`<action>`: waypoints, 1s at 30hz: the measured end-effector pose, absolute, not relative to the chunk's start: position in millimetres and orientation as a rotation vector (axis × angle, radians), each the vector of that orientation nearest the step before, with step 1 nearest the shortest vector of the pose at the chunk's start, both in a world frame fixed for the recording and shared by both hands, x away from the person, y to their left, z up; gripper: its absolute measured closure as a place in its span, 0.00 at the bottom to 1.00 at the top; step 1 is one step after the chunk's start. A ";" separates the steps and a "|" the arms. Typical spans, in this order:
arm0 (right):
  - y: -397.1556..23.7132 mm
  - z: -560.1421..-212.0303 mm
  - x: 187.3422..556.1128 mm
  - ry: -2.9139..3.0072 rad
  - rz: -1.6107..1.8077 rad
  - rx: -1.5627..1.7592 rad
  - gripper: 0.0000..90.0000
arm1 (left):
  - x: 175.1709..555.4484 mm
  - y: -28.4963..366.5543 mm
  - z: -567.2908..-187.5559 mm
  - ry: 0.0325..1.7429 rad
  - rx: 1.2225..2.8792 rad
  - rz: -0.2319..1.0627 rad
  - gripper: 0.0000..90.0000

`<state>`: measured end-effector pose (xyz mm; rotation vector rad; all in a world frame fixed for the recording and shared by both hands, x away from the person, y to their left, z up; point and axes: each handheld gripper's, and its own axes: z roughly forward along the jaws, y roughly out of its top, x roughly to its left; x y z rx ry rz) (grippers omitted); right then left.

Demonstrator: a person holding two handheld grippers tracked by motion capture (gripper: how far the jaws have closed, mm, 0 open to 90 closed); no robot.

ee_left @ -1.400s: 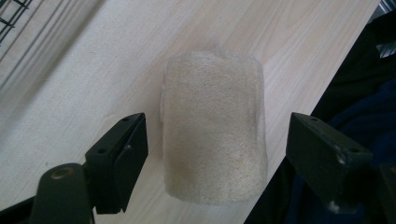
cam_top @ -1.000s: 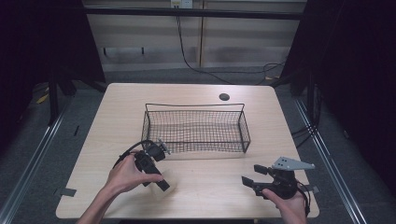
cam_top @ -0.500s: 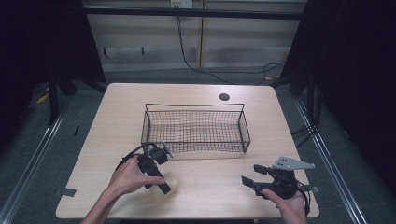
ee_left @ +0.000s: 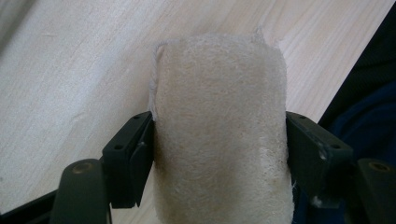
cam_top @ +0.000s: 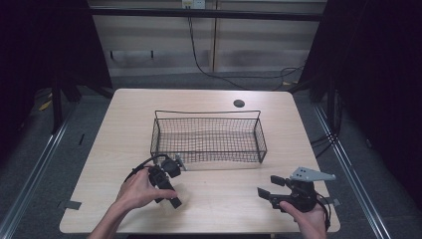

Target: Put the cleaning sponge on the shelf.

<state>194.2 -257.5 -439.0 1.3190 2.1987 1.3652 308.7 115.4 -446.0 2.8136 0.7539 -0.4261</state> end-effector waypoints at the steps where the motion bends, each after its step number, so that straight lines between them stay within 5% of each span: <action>1: -257.5 -438.9 194.1 2.199 1.366 1.319 0.33 | 308.9 116.5 -445.2 0.767 2.806 -0.427 0.33; 30: -256.0 -439.0 194.3 2.209 1.367 1.313 0.33 | 318.4 144.6 -388.2 0.726 2.696 -0.362 0.32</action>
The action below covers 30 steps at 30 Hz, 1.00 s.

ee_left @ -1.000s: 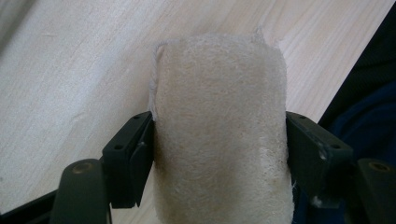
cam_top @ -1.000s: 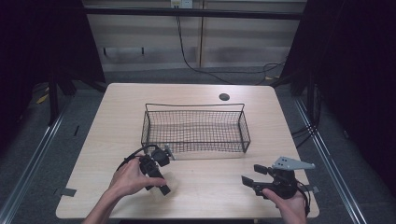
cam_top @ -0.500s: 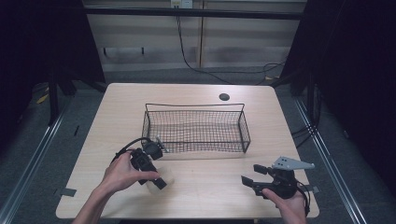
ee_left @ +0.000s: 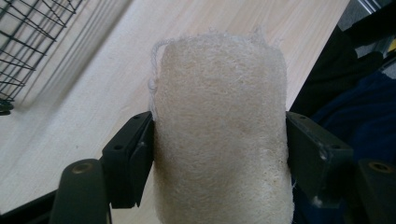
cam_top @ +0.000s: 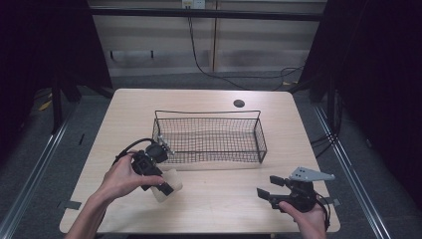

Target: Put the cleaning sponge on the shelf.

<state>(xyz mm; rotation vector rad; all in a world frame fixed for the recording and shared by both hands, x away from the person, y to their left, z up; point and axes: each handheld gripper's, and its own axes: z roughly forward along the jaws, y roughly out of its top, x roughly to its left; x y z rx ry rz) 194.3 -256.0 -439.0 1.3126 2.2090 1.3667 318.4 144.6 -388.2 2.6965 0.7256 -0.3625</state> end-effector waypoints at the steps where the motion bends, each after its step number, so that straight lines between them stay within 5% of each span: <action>1: -256.3 -438.9 194.2 2.209 1.365 1.313 0.33 | 318.4 145.4 -387.6 0.728 2.693 -0.360 0.32; 30: -254.9 -439.3 194.7 2.215 1.371 1.309 0.33 | 344.1 150.8 -344.2 0.743 2.666 -0.322 0.32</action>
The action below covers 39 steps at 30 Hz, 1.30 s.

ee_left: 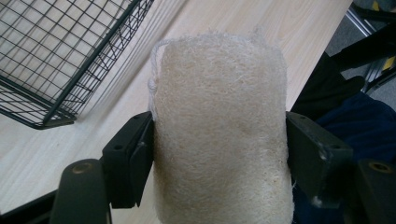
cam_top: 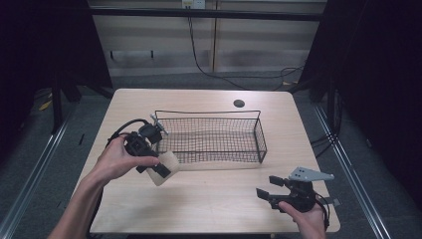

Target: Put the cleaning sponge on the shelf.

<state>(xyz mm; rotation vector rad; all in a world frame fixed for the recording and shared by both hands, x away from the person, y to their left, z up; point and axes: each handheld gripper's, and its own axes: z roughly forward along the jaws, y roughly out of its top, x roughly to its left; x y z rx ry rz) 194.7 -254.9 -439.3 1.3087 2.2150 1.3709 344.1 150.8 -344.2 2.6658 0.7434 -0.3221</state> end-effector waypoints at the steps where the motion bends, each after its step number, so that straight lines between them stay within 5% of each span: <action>1: -255.0 -439.3 194.7 2.215 1.370 1.309 0.33 | 345.4 150.4 -342.3 0.750 2.668 -0.316 0.32; 39: -255.2 -438.6 193.7 2.218 1.388 1.305 0.33 | 398.2 109.6 -313.8 0.835 2.723 -0.222 0.33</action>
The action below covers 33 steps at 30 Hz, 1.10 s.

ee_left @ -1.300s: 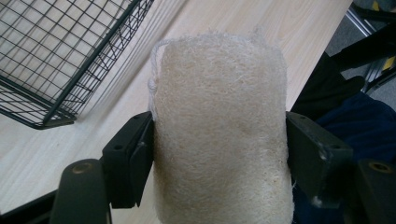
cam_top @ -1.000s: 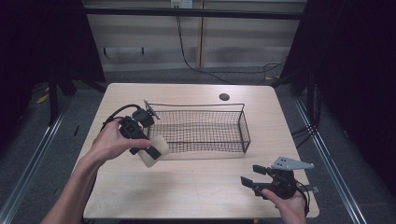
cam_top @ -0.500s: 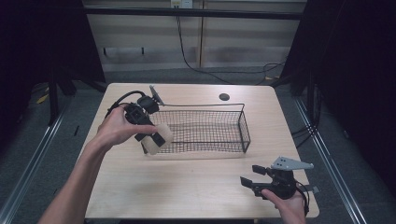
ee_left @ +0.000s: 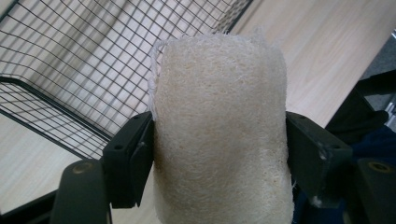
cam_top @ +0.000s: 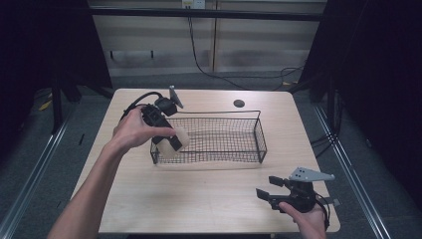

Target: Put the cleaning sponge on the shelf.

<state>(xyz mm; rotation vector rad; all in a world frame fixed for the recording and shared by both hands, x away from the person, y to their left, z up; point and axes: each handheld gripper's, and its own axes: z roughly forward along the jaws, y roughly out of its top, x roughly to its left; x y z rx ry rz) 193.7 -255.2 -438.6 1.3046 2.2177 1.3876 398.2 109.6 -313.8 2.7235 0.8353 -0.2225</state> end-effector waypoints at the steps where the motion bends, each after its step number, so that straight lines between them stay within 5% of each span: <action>1: -255.3 -438.7 193.8 2.218 1.387 1.305 0.33 | 400.0 108.5 -314.1 0.835 2.724 -0.221 0.33; 33: -254.7 -438.7 193.6 2.228 1.389 1.298 0.33 | 435.7 97.7 -344.2 1.070 2.650 -0.236 0.33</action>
